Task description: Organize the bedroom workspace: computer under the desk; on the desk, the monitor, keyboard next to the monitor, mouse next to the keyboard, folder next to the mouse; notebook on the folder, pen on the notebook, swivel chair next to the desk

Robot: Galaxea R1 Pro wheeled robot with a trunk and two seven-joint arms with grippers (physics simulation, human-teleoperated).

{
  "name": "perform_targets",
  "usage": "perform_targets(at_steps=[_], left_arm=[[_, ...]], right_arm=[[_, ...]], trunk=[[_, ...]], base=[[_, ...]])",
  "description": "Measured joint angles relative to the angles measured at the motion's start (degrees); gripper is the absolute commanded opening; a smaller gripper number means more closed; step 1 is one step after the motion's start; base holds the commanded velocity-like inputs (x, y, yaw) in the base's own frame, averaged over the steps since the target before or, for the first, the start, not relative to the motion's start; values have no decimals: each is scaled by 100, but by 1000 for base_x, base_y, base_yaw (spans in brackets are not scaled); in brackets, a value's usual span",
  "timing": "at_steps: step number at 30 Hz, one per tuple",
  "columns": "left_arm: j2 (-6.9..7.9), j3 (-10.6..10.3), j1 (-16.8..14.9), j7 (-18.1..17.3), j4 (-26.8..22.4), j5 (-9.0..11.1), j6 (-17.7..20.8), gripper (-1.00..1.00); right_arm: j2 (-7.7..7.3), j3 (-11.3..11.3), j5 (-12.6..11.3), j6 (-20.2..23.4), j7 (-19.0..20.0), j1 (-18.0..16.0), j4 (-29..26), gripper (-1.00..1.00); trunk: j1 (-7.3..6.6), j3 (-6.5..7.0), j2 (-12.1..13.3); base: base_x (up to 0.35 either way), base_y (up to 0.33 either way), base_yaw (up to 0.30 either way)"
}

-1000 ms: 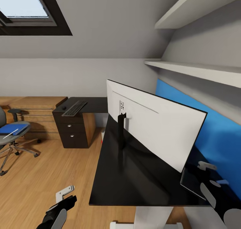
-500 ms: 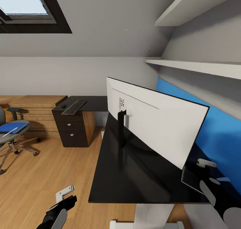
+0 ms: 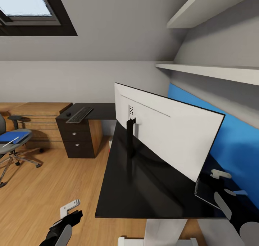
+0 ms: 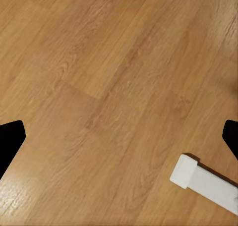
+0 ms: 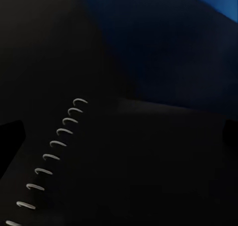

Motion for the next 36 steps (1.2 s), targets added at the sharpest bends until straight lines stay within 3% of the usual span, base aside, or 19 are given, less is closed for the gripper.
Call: perform_targets(at_steps=[36], left_arm=[[0, -3, -1, 14, 19, 1, -8, 100]], right_arm=[[0, 10, -11, 17, 11, 1, -15, 100]], trunk=[[1, 0, 0]], base=[[-114, 0, 0]])
